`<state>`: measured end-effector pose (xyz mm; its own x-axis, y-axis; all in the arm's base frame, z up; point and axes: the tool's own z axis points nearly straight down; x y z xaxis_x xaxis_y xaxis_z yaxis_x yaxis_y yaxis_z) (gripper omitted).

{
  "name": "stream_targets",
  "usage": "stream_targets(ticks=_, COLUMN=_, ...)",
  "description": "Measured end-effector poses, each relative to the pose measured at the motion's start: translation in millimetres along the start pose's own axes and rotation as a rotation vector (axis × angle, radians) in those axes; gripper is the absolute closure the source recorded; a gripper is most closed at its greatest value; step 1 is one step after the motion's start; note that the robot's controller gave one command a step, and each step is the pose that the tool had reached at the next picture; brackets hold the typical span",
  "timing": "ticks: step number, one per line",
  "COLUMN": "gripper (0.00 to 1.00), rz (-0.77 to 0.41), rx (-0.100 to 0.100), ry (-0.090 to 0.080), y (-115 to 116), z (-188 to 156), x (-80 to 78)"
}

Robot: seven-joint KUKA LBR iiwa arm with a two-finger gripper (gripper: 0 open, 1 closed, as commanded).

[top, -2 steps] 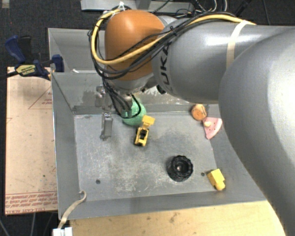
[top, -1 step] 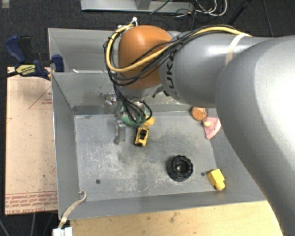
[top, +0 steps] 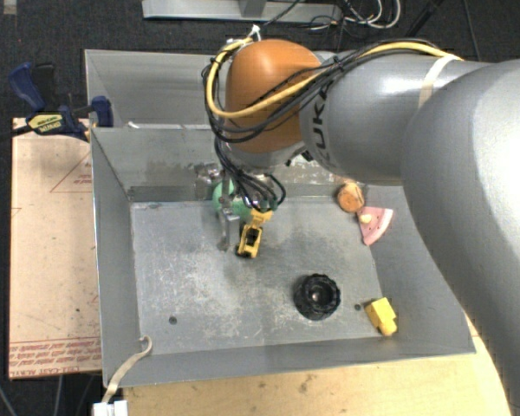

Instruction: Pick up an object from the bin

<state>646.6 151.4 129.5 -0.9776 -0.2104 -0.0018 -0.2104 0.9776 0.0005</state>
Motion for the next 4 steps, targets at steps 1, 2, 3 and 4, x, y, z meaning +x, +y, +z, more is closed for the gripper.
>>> stream_targets(ticks=1, gripper=0.0, rz=-0.278, rx=0.0, ry=-0.001, y=-41, z=5, x=11.6)
stream_targets(ticks=2, gripper=0.0, rz=-0.383, rx=0.0, ry=-0.005, y=-59, z=51, x=19.5)
stream_targets(ticks=3, gripper=1.0, rz=-0.704, rx=-0.001, ry=-0.001, y=-79, z=59, x=29.5)
stream_targets(ticks=4, gripper=1.0, rz=-0.704, rx=-0.002, ry=-0.002, y=-79, z=59, x=29.4)
